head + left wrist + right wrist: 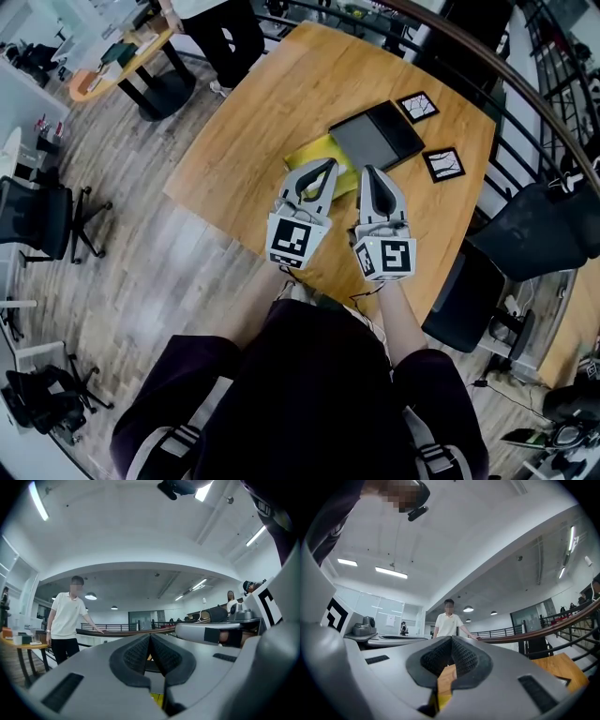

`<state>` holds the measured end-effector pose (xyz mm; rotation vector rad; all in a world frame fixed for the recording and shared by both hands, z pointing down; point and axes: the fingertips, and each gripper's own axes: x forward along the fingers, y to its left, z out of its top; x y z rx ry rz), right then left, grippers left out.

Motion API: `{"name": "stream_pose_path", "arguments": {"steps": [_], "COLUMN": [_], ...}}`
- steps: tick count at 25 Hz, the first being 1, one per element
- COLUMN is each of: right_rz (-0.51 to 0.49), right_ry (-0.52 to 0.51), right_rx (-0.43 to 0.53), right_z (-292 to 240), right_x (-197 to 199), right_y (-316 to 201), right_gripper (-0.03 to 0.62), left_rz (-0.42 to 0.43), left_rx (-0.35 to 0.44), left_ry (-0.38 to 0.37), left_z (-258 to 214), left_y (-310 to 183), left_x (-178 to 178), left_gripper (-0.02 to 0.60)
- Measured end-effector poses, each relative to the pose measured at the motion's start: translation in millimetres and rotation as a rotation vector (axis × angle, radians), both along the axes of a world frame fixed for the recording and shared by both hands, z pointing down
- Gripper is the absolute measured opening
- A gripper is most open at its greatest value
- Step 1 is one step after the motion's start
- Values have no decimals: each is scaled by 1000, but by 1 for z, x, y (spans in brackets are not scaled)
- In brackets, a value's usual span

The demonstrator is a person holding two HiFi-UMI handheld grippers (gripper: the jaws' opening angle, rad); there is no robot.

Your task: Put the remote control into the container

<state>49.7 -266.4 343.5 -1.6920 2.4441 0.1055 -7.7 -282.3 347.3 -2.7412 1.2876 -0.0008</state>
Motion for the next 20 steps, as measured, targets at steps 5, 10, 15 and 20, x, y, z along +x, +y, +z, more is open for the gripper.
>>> {"name": "stream_pose_path", "arguments": {"steps": [5, 10, 15, 20], "right_rz": [7, 9, 9, 10], "right_ry": [13, 12, 14, 20], "right_rx": [-3, -9, -15, -17], "right_z": [-4, -5, -2, -2], "right_x": [-5, -10, -12, -12], "right_y": [3, 4, 6, 4], "right_gripper": [18, 18, 18, 18], "left_rz": [-1, -6, -8, -4], "left_rx": [32, 36, 30, 26], "left_ry": [3, 1, -4, -6], "left_z": [-11, -14, -10, -10], "left_y": [7, 9, 10, 10], "left_x": [-4, -11, -14, -12], "left_gripper": [11, 11, 11, 11]}}
